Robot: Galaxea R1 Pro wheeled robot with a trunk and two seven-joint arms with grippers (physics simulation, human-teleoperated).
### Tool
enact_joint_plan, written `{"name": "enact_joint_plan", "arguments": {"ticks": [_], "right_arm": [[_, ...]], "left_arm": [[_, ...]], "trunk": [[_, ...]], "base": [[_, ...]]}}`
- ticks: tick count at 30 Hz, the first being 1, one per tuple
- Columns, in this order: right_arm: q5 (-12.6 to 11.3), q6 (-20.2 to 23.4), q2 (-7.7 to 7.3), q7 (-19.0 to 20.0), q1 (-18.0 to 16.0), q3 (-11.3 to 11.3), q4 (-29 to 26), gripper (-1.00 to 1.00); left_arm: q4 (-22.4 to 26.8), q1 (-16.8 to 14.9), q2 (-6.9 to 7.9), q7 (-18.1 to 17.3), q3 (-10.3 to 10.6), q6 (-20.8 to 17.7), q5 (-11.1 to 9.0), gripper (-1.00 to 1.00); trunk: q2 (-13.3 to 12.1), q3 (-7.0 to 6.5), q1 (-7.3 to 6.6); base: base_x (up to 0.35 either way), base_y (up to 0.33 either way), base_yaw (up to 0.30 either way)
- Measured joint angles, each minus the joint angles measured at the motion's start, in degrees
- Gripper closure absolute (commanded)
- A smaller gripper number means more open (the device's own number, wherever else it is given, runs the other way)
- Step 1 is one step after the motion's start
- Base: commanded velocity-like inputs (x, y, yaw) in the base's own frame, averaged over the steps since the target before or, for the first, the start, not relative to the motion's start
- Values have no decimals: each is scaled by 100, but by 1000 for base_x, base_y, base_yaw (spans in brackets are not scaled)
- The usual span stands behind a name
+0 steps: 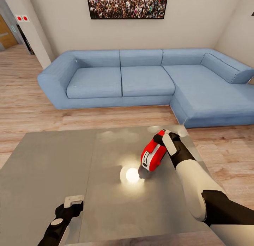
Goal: Turn on the radio receiver that's on the table in the living room.
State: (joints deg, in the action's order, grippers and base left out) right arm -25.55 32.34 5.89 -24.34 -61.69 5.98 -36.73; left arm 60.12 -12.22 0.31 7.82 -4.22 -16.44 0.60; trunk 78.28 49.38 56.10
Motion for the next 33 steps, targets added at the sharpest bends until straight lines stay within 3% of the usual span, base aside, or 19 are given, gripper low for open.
{"name": "enact_joint_plan", "arguments": {"ticks": [17,21,24,29,33], "right_arm": [[9,2,0,22,0,-9,2,100],[109,-4,-29,233,-1,-10,-8,100],[192,-3,-168,638,-1,-10,-11,100],[263,34,-687,1972,-2,-8,-5,100],[284,58,-911,2334,-1,-8,-8,100]], "left_arm": [[0,0,-4,15,1,0,28,-100],[-3,0,-6,18,6,0,28,-100],[-5,0,-8,18,8,0,28,-100],[-5,1,-6,18,7,0,28,-100],[-3,0,-8,18,8,0,28,-100]], "trunk": [[-682,-305,-373],[-842,-377,-461],[-963,-431,-527],[-1163,-521,-637],[-1323,-593,-725]], "base": [[0,0,0],[0,0,0],[0,0,0],[0,0,0],[0,0,0]]}}
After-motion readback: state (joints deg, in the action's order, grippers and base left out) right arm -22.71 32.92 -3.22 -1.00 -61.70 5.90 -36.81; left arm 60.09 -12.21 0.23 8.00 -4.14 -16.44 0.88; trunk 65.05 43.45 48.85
